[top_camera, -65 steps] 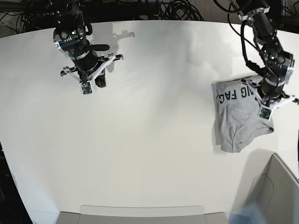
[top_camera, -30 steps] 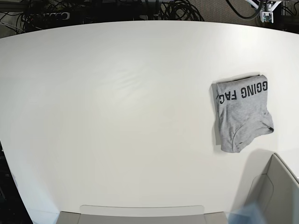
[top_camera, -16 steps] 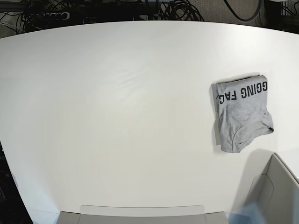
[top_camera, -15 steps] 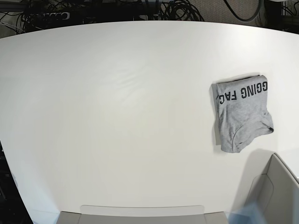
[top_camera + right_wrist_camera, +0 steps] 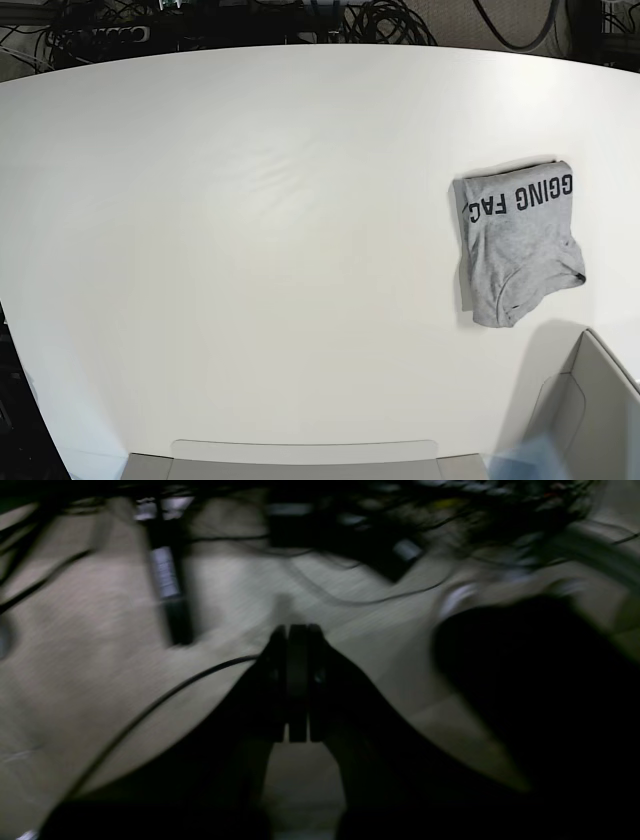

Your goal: Fold the T-shirt properly

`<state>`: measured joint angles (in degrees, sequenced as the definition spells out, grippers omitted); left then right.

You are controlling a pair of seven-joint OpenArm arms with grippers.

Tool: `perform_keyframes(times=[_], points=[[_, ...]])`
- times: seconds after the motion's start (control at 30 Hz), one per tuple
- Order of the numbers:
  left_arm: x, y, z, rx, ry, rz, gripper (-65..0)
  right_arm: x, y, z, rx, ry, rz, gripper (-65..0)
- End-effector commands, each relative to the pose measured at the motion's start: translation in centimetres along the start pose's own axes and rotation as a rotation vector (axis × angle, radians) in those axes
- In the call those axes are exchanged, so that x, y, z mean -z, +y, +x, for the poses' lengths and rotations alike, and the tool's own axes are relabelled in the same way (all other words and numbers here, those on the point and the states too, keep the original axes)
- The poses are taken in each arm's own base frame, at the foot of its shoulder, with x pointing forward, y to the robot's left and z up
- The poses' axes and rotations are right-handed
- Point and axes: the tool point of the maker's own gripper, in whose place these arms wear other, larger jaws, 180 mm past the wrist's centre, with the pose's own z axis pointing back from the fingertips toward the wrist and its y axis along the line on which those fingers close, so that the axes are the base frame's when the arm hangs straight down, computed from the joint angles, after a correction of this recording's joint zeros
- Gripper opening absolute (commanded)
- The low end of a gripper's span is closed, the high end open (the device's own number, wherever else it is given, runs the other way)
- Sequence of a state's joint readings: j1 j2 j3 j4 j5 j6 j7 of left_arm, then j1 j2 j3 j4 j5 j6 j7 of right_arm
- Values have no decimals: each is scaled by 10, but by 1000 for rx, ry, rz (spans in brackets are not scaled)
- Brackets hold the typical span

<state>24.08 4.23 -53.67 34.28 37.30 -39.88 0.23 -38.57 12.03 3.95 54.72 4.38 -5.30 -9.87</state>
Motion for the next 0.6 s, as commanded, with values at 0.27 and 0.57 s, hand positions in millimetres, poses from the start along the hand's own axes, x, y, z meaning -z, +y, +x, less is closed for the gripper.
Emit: perform_keyframes(times=[0.27, 0.57], points=[[22, 43, 10, 64, 17, 179, -650, 43, -54, -26, -35, 53, -112, -650], [25, 63, 42, 234, 45, 319, -650, 63, -92, 47, 11, -27, -182, -650]])
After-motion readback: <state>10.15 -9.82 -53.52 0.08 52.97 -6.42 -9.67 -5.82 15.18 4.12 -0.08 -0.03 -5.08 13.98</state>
